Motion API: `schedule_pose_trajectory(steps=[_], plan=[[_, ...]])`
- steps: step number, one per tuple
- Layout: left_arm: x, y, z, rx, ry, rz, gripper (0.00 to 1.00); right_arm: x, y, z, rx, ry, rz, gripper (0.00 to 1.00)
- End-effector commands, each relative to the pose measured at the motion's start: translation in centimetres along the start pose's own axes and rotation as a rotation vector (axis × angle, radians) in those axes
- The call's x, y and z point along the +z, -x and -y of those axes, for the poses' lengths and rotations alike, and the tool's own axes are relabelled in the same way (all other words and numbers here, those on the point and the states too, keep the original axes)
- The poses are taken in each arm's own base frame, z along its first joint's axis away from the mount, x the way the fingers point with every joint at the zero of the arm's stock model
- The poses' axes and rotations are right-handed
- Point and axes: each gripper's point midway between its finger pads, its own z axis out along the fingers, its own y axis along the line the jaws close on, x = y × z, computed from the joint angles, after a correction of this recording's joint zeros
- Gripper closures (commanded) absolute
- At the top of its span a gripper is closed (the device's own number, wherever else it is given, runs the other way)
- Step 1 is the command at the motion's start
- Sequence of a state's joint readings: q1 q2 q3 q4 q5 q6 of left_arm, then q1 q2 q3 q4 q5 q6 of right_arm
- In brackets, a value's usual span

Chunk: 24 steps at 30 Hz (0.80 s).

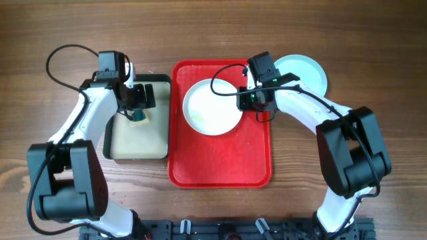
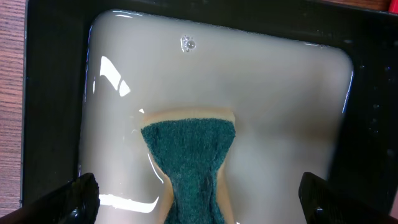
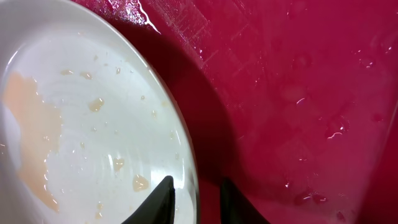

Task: Clean dirty plates on tray and stack at the side
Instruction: 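Return the sponge to the water tray with the left gripper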

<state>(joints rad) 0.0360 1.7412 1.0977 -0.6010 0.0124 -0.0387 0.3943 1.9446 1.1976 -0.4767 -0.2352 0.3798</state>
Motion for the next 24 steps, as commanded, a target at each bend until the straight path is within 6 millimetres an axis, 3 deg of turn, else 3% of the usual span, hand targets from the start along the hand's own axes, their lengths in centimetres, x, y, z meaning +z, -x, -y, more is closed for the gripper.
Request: schedule_pose_trajectory(steps=[1,24], plan=[[0.14,0.02,-0.15,-0.004,-0.002,-0.001,0.00,-0.41,-0.03,-0.61,-0.023,0.017,0.008,0.75],[0.14,0.02,-0.15,-0.004,-0.002,-0.001,0.00,-0.43,0.46,-0.82,-0.028,0.025,0.028,0.76]])
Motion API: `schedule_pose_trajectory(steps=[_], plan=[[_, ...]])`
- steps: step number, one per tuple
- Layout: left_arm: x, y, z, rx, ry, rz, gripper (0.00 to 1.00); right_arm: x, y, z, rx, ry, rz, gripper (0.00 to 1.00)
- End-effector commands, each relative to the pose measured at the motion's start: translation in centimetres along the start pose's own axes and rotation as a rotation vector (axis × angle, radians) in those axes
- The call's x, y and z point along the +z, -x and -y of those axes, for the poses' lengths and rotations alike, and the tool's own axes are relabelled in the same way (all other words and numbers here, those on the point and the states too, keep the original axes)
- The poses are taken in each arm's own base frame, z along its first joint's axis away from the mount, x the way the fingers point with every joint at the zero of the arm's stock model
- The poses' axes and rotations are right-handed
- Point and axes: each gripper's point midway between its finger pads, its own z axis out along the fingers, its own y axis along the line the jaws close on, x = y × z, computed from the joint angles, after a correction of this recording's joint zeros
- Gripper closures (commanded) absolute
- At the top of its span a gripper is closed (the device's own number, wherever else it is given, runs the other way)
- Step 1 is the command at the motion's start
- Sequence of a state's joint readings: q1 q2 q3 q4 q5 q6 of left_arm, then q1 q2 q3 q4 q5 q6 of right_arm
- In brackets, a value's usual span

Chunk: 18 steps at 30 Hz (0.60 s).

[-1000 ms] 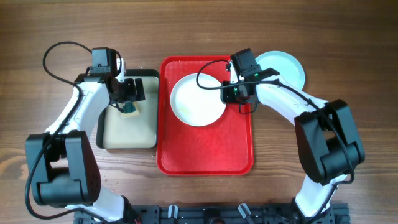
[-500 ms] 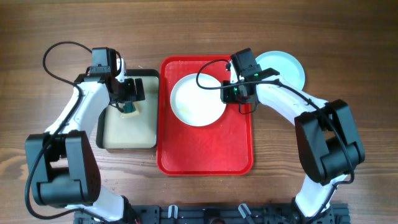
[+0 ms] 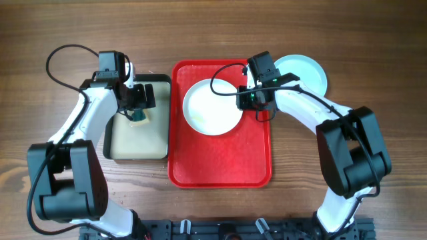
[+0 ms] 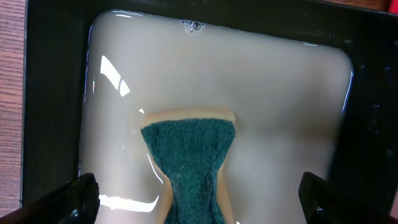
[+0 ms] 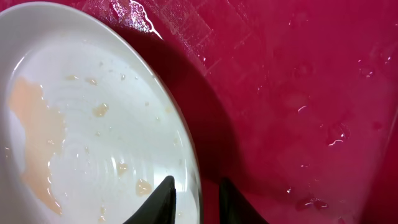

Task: Clean dirty plates on tray and stack at the side
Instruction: 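Return the sponge to the water tray with the left gripper, then release the sponge and lift the white plate with the right gripper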

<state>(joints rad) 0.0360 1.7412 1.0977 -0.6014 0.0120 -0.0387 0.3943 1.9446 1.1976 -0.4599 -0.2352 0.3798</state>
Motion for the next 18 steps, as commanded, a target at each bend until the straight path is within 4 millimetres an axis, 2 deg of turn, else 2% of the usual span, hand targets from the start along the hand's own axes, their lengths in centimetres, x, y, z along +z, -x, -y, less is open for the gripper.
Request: schedule_pose_trajectory(steps=[1,4,7,10,12,13,14,15,16,17,18], plan=[[0.1,0.0,-0.1,-0.004,-0.003,-0.001,0.00,-0.4,0.1,-0.7,-0.025,0.019,0.012,0.79],[0.1,0.0,-0.1,-0.004,-0.003,-0.001,0.00,-0.4,0.2,-0.7,-0.026,0.020,0.015,0.82],[-0.1,3.5,0.1,0.001,-0.014,0.140,0.00,-0.4,0.2,-0.7,-0.025,0.020,0.017,0.83],[-0.2,4.2,0.5,0.003,-0.030,0.167,0.00,-0.4,0.1,-0.7,-0.024,0.020,0.015,0.82],[-0.8,5.5,3.2,-0.008,-0.190,0.216,0.00,-0.3,0.0,-0.4,-0.017,0.008,0.017,0.83],[-1.6,6.5,4.3,0.000,-0.252,0.257,0.00,-0.2,-0.1,-0.3,-0.012,0.004,0.015,0.91],[-3.3,8.0,4.8,-0.037,-0.294,0.316,0.00,-0.2,-0.1,-0.3,-0.010,0.005,0.016,0.96],[-5.4,9.5,5.1,-0.071,-0.329,0.382,0.00,-0.2,0.0,-0.3,0.000,0.005,0.017,0.96],[-8.4,11.0,5.2,-0.095,-0.362,0.470,0.00,-0.2,0.0,-0.3,0.001,0.006,0.021,0.96],[-14.9,12.6,4.8,-0.124,-0.395,0.629,0.00,-0.4,1.1,-0.7,-0.010,0.021,0.057,0.96],[-16.8,12.8,4.7,-0.117,-0.399,0.673,0.00,-0.7,1.7,-1.1,-0.011,0.027,0.070,0.96]])
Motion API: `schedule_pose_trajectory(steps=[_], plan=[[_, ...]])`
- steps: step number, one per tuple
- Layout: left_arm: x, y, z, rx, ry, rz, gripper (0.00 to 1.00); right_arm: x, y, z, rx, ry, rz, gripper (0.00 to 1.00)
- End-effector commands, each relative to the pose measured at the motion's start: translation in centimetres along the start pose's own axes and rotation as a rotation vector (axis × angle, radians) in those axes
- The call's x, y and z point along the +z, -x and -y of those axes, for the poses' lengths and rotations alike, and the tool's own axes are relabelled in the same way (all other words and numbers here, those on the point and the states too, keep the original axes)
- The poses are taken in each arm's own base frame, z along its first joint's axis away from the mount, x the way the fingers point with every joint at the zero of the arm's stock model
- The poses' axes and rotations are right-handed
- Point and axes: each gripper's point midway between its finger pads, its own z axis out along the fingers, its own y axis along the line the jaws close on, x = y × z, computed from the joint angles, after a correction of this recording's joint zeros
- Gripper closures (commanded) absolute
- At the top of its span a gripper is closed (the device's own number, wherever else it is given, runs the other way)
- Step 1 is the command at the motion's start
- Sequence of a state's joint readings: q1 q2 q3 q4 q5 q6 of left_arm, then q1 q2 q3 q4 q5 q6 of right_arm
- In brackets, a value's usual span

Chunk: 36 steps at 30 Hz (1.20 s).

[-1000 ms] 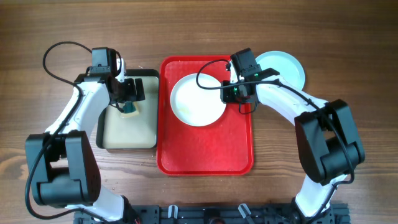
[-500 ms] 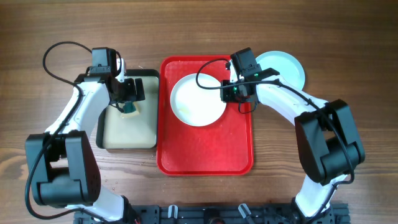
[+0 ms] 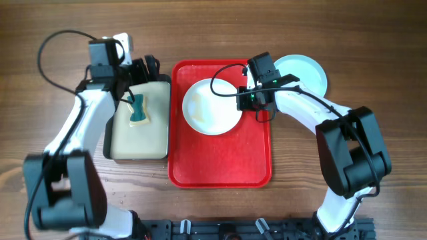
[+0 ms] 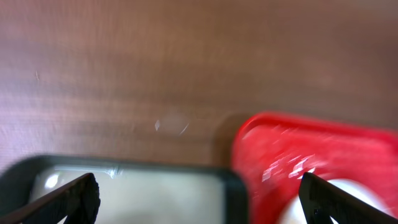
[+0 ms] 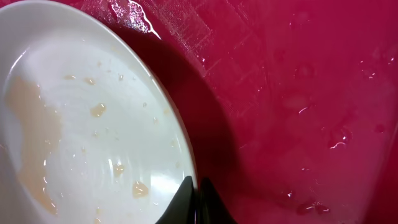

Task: Clean dirty plates on tray and stack at the side
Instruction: 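Release the sponge and lift the white plate with the right gripper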

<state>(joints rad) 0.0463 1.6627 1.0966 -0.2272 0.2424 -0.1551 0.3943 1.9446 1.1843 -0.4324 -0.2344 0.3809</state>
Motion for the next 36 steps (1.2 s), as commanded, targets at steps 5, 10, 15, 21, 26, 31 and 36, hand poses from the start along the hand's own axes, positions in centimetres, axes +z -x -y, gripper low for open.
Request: schedule_pose_trajectory(steps=[5,10,15,21,26,31,36], plan=[[-22.9,10.3,7.0,0.041,-0.160,0.560,0.00,-4.3,5.6,-4.5,-0.035,0.073,0.116,0.96],[-28.8,8.9,8.5,0.067,-0.181,0.642,0.00,-6.4,7.3,-9.7,-0.116,0.133,0.174,0.96],[-27.2,6.6,7.6,0.030,-0.152,0.527,0.00,-6.6,8.2,-15.4,-0.190,0.111,0.343,0.96],[-25.2,5.2,6.7,0.000,-0.127,0.431,0.00,-9.0,8.9,-22.3,-0.481,-0.118,0.720,0.96],[-25.2,5.2,6.4,-0.004,-0.108,0.436,0.00,-14.4,9.9,-27.2,-0.870,-0.383,0.996,0.96],[-25.2,5.3,6.3,-0.005,-0.105,0.438,0.00,-17.0,10.6,-29.4,-1.053,-0.469,1.108,0.96],[-25.3,5.6,5.6,-0.014,-0.064,0.456,0.00,-18.0,10.7,-30.4,-1.132,-0.506,1.151,0.96]])
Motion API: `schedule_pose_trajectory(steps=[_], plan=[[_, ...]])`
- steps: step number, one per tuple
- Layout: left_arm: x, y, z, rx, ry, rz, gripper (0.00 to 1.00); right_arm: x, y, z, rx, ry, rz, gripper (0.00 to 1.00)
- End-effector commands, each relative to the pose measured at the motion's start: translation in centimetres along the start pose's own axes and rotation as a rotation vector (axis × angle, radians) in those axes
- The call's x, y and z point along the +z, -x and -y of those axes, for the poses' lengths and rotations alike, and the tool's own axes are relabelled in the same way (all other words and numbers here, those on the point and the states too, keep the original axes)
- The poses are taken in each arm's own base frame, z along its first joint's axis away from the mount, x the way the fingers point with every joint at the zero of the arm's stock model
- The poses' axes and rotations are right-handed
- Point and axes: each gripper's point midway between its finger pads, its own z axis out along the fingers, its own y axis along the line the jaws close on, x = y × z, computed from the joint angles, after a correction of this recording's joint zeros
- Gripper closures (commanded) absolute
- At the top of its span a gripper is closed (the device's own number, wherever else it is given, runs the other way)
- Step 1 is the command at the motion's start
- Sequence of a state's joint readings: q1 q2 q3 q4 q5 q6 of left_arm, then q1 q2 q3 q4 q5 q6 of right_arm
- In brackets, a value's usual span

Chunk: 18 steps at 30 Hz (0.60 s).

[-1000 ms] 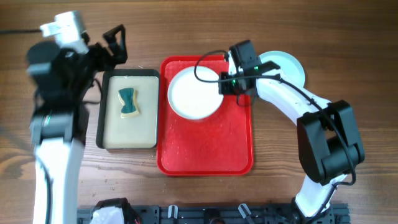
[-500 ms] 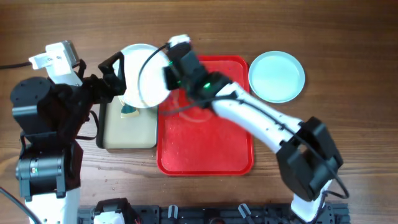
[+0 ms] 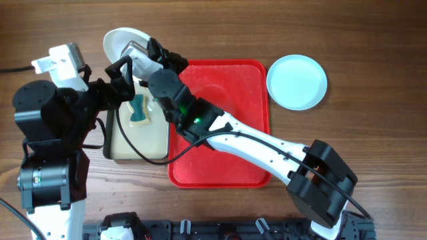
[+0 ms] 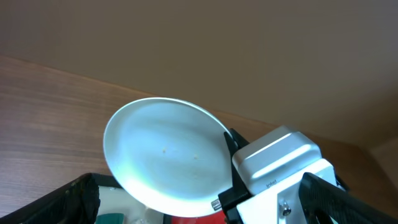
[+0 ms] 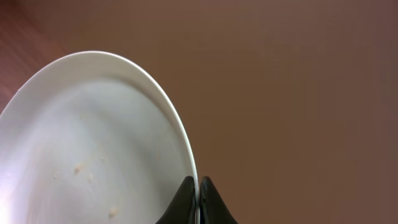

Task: Clean dirty plates on tray and stack at the side
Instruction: 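Release the sponge and lift the white plate with the right gripper, then carry the white plate right and stack it on the plate pile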

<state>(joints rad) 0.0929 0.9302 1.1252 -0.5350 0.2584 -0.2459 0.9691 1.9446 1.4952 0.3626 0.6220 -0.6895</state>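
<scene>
A white dirty plate (image 3: 122, 40) is held tilted in the air beyond the far end of the basin, with crumbs on its face (image 5: 87, 162). My right gripper (image 5: 198, 198) is shut on its rim, the arm reaching across the red tray (image 3: 230, 143), which has no plate on it. In the left wrist view the plate (image 4: 163, 155) faces the camera. My left gripper (image 4: 199, 211) stands open just short of it, holding nothing. The green sponge (image 3: 138, 110) lies in the basin's soapy water.
The black basin (image 3: 107, 145) of cream water sits left of the tray. A clean pale-blue plate (image 3: 297, 81) lies on the wood to the tray's right. The raised left arm (image 3: 50, 117) fills the left side of the overhead view.
The right gripper, then shut on the plate's rim on the tray, now holds the plate tilted in the air at the basin's far end. The left arm has risen and faces the plate.
At first the left gripper hung open over the sponge in the basin, and the right jaws stood open astride the plate's rim on the tray. Then the right jaws had shut on the rim and the left gripper had left the basin. Now the plate is off the tray.
</scene>
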Motion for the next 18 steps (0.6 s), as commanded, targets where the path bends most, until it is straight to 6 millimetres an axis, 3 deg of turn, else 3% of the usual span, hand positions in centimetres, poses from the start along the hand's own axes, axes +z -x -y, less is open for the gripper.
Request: schedule_pose_trajectory(steps=[1,9,10,12,13,15,18], plan=[[-0.1,0.6,-0.6,-0.003,0.031,0.026,0.00,-0.3,1.5,0.5,-0.046,-0.012,0.035,0.96],[-0.1,0.9,-0.5,0.000,0.027,0.038,0.00,-0.4,2.4,-1.0,-0.033,0.072,0.093,0.96],[-0.1,0.9,-0.4,0.001,0.026,0.040,0.00,-0.3,2.2,-0.3,-0.007,0.037,0.079,0.96],[-0.1,0.9,-0.4,0.001,0.026,0.040,0.00,-0.3,2.1,-0.7,0.086,0.065,0.078,0.96],[-0.1,0.9,-0.4,0.001,0.026,0.040,0.00,-0.3,1.8,-1.5,0.065,0.100,0.072,0.96],[-0.1,0.9,-0.4,0.001,0.026,0.040,0.00,-0.1,1.3,-1.1,0.089,0.086,0.051,0.96],[-0.1,0.9,-0.4,0.001,0.026,0.040,0.00,1.0,-1.4,-0.1,0.329,0.080,-0.030,0.96]])
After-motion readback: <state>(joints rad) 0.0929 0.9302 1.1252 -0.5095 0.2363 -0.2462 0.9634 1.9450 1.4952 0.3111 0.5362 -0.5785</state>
